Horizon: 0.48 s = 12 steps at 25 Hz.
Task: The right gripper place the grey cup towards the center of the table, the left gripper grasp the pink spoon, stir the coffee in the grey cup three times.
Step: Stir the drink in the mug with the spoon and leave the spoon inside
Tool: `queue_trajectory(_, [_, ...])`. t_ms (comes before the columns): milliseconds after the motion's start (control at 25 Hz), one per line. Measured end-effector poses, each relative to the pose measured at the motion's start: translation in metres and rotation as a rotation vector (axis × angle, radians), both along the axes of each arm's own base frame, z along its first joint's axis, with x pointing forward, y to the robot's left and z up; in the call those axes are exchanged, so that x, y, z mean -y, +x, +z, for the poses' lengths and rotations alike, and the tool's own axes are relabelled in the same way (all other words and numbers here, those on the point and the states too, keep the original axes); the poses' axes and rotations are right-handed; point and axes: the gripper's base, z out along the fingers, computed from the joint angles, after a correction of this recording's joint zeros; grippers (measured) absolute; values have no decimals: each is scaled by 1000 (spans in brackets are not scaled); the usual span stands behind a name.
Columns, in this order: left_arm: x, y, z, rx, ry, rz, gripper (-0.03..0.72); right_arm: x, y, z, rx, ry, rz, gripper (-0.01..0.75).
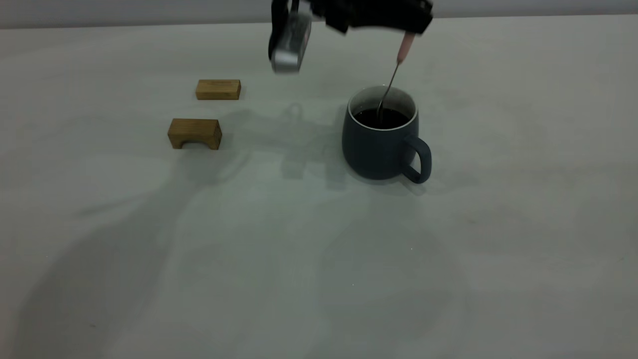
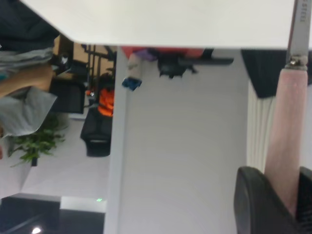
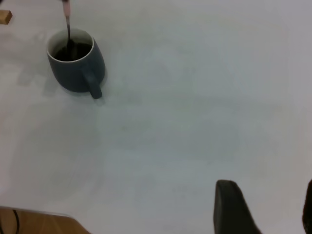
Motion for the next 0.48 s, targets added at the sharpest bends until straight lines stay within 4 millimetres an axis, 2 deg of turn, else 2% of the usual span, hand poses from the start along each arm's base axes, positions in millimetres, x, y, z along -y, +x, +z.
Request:
queue_trajectory(200, [-2,4,-29,41,44,24,173,0,0,0,0,0,0,389])
queue_trajectory(360, [1,6,-36,116,-5,25,173,0,0,0,0,0,0,389])
queue_trajectory(480, [5,3,-39,54,-99,31,173,0,0,0,0,0,0,389])
